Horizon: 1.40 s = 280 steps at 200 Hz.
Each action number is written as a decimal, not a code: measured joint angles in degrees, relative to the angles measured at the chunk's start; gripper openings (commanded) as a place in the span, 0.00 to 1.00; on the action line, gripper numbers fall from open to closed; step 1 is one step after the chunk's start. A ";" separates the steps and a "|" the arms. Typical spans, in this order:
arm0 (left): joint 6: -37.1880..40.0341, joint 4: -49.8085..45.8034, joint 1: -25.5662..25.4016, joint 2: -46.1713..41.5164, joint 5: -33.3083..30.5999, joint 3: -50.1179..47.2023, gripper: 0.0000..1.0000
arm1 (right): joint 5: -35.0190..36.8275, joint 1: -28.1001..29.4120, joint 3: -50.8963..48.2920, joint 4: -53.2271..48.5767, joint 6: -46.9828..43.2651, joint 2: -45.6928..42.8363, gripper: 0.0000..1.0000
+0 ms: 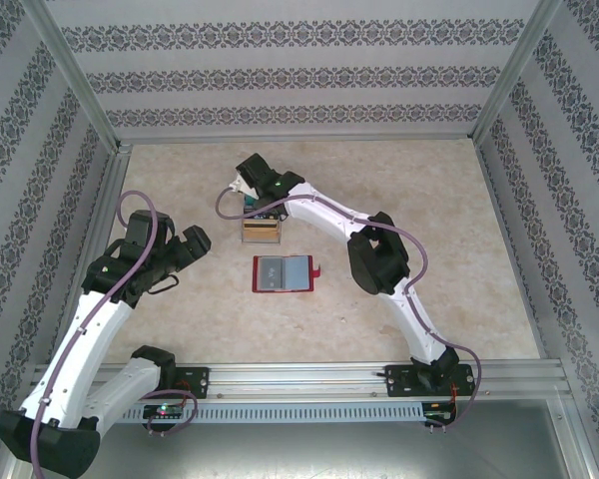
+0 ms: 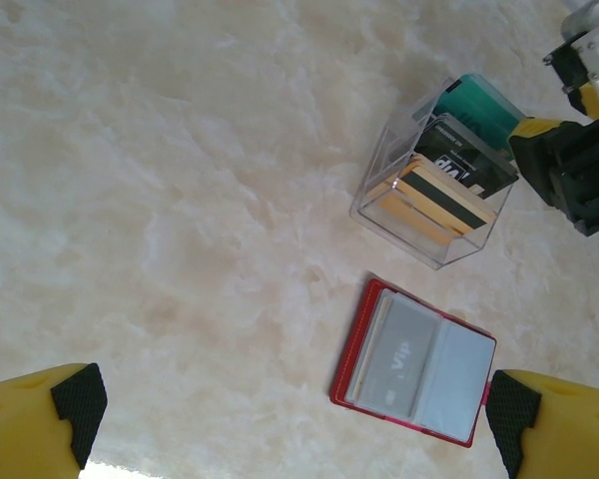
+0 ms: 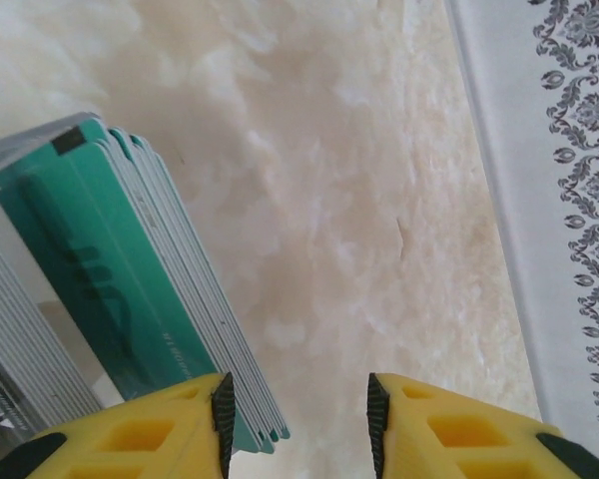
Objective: Take the credit cards out of the card holder
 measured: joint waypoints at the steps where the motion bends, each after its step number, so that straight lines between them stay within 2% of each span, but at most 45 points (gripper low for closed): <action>1: 0.00 0.00 0.00 0.00 0.04 0.00 1.00 | 0.02 0.00 0.00 0.00 0.04 0.02 0.43; 61: 0.04 2.73 0.00 0.85 3.56 -1.18 1.00 | -1.33 -0.09 -0.15 -0.09 6.47 -0.83 0.49; 102: 0.28 7.10 0.00 4.04 9.79 -3.78 0.96 | -5.05 -0.09 -7.30 -0.04 16.44 -10.32 0.52; 136: 0.66 11.58 0.00 8.20 15.13 -4.68 0.90 | -9.11 -0.11 -17.55 0.92 26.62 -21.55 0.51; 180: 0.59 16.81 -0.37 14.01 18.82 -7.26 0.80 | -14.40 -0.11 -37.24 3.06 41.03 -32.52 0.44; 196: 0.76 18.38 -1.07 16.94 19.52 -7.23 0.70 | -16.35 -0.11 -43.25 3.63 45.88 -34.01 0.43; 223: 0.72 21.03 -3.54 22.51 20.22 -7.23 0.61 | -19.17 -0.04 -51.21 4.48 52.43 -35.04 0.43; 280: 0.83 25.44 -8.44 29.97 20.85 -6.99 0.51 | -19.71 0.42 -61.18 6.99 61.48 -38.47 0.36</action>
